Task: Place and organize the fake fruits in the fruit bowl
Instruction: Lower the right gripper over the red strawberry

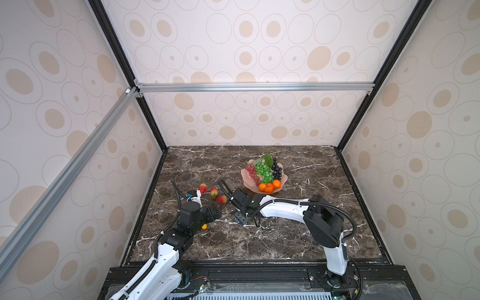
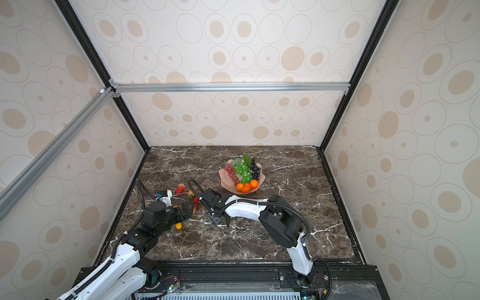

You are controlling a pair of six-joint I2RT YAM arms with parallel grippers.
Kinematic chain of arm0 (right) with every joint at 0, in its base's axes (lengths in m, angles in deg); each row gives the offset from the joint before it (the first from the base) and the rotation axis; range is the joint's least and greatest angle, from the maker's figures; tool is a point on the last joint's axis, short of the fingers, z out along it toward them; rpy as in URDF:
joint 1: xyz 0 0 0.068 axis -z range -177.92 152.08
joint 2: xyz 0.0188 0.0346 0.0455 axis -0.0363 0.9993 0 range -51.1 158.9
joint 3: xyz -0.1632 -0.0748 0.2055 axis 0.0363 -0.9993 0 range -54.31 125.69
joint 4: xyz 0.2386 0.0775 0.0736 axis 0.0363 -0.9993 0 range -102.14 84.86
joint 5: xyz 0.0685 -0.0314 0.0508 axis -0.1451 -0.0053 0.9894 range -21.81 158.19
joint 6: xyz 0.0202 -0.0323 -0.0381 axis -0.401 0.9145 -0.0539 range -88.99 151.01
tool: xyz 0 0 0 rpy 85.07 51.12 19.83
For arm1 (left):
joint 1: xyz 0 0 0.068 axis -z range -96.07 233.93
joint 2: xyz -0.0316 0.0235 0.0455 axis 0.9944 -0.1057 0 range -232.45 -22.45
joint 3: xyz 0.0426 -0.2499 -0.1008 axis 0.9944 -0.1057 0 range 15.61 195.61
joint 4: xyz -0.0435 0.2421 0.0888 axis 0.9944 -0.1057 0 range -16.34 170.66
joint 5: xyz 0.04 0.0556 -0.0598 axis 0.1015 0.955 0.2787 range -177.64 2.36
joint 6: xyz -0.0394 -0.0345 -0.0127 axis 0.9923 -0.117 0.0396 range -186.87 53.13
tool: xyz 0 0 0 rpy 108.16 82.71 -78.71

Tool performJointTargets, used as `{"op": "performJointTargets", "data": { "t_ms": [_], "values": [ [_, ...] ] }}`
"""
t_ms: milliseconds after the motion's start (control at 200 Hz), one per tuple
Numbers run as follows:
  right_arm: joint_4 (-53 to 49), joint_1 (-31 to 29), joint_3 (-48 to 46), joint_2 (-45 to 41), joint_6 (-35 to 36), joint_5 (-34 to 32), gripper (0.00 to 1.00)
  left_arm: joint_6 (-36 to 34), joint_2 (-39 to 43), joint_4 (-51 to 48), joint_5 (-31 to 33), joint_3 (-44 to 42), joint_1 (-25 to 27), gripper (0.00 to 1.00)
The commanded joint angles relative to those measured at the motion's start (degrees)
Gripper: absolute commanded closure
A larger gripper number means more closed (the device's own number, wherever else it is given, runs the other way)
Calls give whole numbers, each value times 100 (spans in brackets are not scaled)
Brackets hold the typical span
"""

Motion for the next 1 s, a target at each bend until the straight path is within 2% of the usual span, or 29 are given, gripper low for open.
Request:
{"op": "performJointTargets", "data": {
  "t_ms": [0, 115, 285, 390, 610, 995],
  "values": [
    [374, 100, -438, -783, -130, 785, 15, -394, -78, 325, -572, 227, -13, 2],
    [844, 400, -1078, -1302, -201, 1526, 17, -511, -233, 482, -817, 256, 246, 2],
    [1091, 954, -1658, -1506, -195, 2593, 25, -459, -498, 828, -577, 226, 1062, 2],
    [1178, 1111, -1778, -1444, -103, 2928, 31, -308, -661, 1091, -443, 135, 1375, 2],
    [1160, 1336, -1763, -1213, 42, 3013, 48, -174, -763, 1276, -287, 88, 1579, 2],
    [971, 1361, -1596, -910, 395, 2898, 49, -235, -832, 1202, -176, 164, 1585, 2]
  ]
}}
